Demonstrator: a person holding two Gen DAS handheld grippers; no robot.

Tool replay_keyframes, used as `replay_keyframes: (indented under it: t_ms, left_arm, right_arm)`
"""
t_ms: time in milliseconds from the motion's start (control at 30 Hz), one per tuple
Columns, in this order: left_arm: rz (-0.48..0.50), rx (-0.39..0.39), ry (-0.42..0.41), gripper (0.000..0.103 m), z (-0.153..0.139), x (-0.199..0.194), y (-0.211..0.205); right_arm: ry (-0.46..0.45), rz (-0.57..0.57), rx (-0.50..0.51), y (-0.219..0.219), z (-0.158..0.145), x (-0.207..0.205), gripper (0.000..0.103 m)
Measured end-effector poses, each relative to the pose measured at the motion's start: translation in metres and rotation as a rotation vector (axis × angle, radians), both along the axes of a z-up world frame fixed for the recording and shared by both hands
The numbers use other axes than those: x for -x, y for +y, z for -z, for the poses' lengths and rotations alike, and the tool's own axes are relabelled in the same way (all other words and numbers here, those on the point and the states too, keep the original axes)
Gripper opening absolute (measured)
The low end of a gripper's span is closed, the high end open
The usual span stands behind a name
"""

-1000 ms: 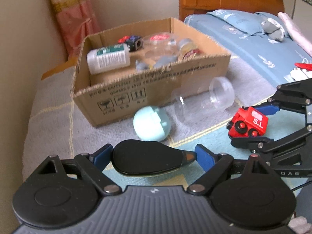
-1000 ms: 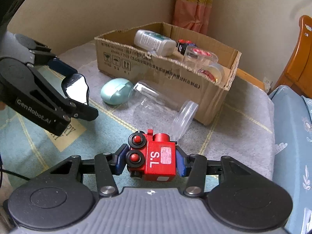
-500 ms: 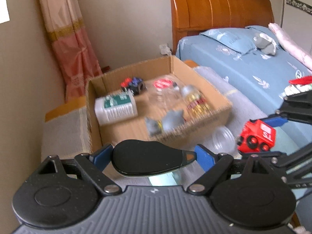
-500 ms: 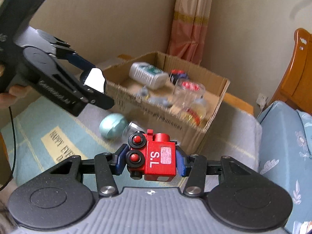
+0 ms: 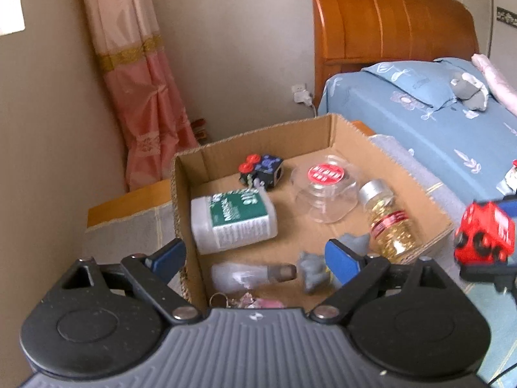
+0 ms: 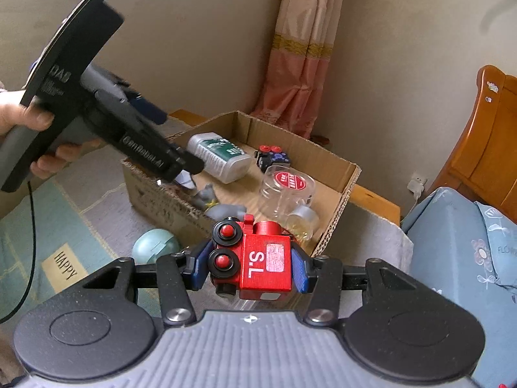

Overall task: Organize rigid objects
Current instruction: 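Carry the keychain into the box and open the left gripper while the right carries the train, then lower the red S.L train into the box and open the right gripper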

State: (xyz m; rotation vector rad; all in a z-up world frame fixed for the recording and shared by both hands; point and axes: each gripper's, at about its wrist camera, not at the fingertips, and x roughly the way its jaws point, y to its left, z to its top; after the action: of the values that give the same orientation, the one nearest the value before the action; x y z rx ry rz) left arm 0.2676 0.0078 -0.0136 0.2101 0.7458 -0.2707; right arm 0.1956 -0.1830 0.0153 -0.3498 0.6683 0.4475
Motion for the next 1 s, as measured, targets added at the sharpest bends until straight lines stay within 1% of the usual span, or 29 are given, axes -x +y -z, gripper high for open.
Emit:
replay_keyframes:
  t_ms: [133, 333, 533, 700, 900, 967, 1000]
  left_arm:
    - [0.012, 0.022, 0.038, 0.095, 0.004, 0.007, 0.007]
    - [0.018, 0.034, 0.034, 0.099, 0.001, 0.023, 0.018]
    - [0.010, 0.055, 0.031, 0.099, -0.002, 0.032, 0.030]
    - [0.001, 0.069, 0.016, 0.099, -0.003, 0.038, 0.037]
    - [-0.010, 0.082, 0.019, 0.099, 0.000, 0.041, 0.045]
    - [-0.016, 0.082, 0.024, 0.099, 0.002, 0.041, 0.047]
    - [-0.017, 0.082, 0.025, 0.099, 0.003, 0.041, 0.048]
  right_arm:
    - [0.008, 0.014, -0.005, 0.000, -0.003, -0.015, 0.055]
    - [0.008, 0.041, -0.022, 0.000, -0.010, -0.042, 0.055]
    - [0.022, 0.043, -0.028, 0.006, -0.013, -0.070, 0.055]
    - [0.049, 0.025, -0.028, 0.019, -0.009, -0.090, 0.055]
    - [0.076, 0.028, 0.000, 0.030, 0.006, -0.109, 0.055]
    - [0.077, 0.046, 0.013, 0.029, 0.010, -0.113, 0.065]
    - [0.071, 0.059, 0.016, 0.028, 0.010, -0.113, 0.076]
